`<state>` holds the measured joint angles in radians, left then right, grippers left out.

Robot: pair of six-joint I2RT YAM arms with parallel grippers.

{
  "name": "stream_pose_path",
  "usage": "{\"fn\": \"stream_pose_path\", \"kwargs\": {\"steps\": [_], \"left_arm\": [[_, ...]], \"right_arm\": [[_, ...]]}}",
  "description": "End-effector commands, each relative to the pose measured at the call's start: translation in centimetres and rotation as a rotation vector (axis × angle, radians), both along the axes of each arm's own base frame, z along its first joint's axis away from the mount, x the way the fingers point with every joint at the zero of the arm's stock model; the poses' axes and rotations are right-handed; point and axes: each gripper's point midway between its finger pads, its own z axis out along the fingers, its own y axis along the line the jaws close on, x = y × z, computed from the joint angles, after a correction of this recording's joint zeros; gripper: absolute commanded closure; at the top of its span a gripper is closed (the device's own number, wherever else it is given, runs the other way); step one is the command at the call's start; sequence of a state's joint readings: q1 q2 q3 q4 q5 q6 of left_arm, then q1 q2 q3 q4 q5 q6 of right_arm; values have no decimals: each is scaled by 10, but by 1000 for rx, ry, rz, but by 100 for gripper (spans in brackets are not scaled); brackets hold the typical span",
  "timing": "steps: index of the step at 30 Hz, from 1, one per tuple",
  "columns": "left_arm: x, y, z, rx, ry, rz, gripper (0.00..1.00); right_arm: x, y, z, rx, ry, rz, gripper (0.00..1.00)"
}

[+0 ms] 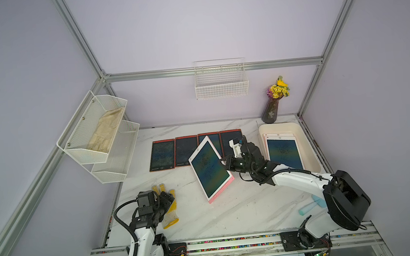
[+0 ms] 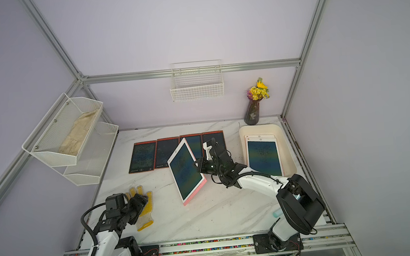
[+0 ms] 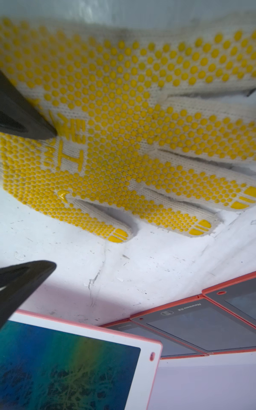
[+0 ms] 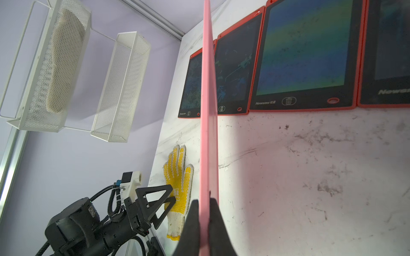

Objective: Take out the writing tablet from the storage box
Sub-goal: Move the distractor to the center of the board.

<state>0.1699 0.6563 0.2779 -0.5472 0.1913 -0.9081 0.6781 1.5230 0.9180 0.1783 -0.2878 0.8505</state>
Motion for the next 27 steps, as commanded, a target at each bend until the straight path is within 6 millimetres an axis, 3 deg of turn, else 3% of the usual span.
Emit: {"fn": "stream_pose_path", "kwargs": {"steps": [1, 8, 20, 27], "left_arm": [[-16, 1, -19, -40, 70, 44, 16], [-5, 2, -14, -56, 67, 38, 16], [29, 1, 44, -48, -44, -35, 18], [31, 12, 43, 15, -13, -18, 17]], "right_arm": [[4, 15, 27, 72, -70, 38, 100], [3, 29, 18, 26, -84, 131, 100], [-3, 55, 25, -8, -127, 331, 100], [-6, 64, 12, -57, -124, 425, 100]]}}
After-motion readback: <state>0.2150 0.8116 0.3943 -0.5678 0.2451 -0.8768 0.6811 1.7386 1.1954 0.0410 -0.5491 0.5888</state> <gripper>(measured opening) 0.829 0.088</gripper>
